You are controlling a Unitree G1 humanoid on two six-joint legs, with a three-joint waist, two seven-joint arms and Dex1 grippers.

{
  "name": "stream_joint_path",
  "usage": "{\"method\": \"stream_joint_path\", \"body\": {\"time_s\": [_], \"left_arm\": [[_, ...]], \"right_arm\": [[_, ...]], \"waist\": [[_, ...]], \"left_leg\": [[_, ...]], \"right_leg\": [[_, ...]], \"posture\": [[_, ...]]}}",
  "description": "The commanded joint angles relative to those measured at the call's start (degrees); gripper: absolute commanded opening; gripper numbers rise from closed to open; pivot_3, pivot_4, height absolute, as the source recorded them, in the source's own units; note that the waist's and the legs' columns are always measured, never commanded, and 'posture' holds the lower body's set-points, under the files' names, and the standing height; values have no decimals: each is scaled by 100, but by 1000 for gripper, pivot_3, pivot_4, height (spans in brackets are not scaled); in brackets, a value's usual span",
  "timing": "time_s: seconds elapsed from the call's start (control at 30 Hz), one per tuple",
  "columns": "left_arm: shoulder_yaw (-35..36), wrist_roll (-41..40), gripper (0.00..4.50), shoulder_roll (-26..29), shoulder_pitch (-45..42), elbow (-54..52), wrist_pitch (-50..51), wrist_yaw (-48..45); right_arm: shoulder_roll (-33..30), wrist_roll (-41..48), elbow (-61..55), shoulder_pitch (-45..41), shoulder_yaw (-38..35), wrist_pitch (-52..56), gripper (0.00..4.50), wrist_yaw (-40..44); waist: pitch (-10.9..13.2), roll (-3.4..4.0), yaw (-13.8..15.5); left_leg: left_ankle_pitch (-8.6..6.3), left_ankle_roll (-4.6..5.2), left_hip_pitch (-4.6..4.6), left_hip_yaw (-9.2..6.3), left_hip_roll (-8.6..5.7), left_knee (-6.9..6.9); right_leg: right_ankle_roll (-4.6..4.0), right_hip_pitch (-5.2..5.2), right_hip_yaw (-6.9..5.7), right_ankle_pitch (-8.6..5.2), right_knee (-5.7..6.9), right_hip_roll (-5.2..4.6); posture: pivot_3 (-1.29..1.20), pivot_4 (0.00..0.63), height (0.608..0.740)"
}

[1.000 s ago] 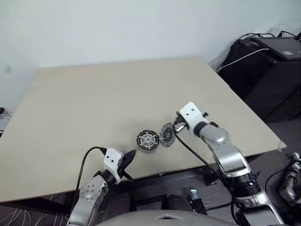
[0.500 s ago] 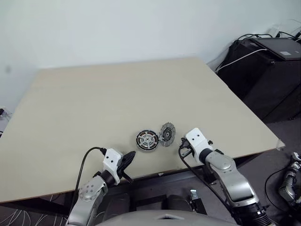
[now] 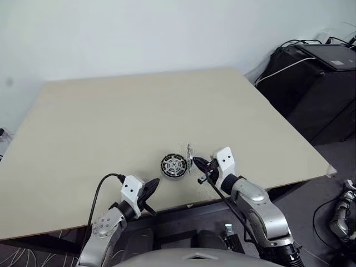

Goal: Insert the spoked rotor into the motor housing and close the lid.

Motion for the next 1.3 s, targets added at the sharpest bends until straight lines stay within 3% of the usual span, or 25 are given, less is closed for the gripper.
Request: {"method": "stream_joint_path", "body": {"time_s": [0.03, 0.73, 1.13, 1.3], "left_arm": [[44, -55, 0, 7, -31, -224, -53, 19], [1, -45, 0, -24, -46, -286, -6, 24], [-3, -42, 0, -46, -73, -245, -34, 23], [-9, -42, 0, -55, -101, -188, -56, 2]], "right_arm": [[60, 115, -109, -201, 133, -81, 19, 61], [472, -302, 1737, -799, 878, -613, 19, 102], [121, -419, 1212, -830, 1073, -639, 19, 357], [-7, -381, 1123, -1016, 895, -762, 1187, 371]], "waist": [[0, 0, -1], [-2, 0, 0], [-10, 5, 4], [-9, 5, 2]], "left_leg": [[0, 0, 0, 0, 0, 0], [0, -1, 0, 4, 0, 0], [0, -1, 1, 5, 0, 0], [0, -1, 1, 5, 0, 0]], "right_leg": [[-1, 0, 1, 1, 0, 0], [-26, -3, -10, 16, 1, 1], [-26, -3, -10, 16, 2, 1], [-23, -3, -11, 14, 2, 1]], "posture": [[0, 0, 740], [0, 0, 740], [0, 0, 740], [0, 0, 740]]}}
